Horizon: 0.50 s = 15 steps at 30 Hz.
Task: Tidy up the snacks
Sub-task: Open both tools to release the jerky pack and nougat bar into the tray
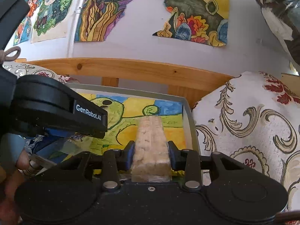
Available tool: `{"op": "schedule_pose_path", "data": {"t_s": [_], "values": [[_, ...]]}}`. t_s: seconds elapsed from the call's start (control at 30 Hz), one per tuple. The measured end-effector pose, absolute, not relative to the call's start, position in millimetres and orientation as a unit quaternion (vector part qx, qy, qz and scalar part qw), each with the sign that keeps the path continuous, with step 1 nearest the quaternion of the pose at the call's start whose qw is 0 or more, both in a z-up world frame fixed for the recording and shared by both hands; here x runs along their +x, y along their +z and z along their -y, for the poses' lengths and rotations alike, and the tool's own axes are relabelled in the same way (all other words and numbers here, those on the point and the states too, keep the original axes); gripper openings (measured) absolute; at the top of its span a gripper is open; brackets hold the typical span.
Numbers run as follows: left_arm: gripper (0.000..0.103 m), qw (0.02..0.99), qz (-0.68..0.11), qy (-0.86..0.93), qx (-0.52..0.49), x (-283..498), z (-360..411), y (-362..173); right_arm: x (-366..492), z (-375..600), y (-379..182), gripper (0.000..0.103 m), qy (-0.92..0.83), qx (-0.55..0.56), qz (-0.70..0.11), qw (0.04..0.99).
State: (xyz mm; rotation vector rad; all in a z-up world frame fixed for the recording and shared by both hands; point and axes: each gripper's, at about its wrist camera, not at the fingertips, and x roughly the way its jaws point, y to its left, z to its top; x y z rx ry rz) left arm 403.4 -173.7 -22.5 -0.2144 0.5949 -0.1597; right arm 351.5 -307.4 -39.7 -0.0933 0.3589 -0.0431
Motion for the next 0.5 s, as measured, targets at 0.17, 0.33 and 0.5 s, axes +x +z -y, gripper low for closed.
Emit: {"op": "schedule_pose_path", "data": {"t_s": [0.17, 0.33, 0.5], "values": [[0.056, 0.947, -0.292, -0.08, -0.109, 402, 173, -20, 351, 311, -38, 0.048, -0.026, -0.041, -0.181, 0.982], [0.071, 0.949, -0.286, -0.076, -0.108, 397, 172, -14, 346, 314, -34, 0.063, -0.03, -0.033, -0.176, 0.983], [0.083, 0.954, -0.27, -0.074, -0.11, 387, 168, -3, 339, 318, -27, 0.078, -0.039, -0.023, -0.169, 0.985]]}}
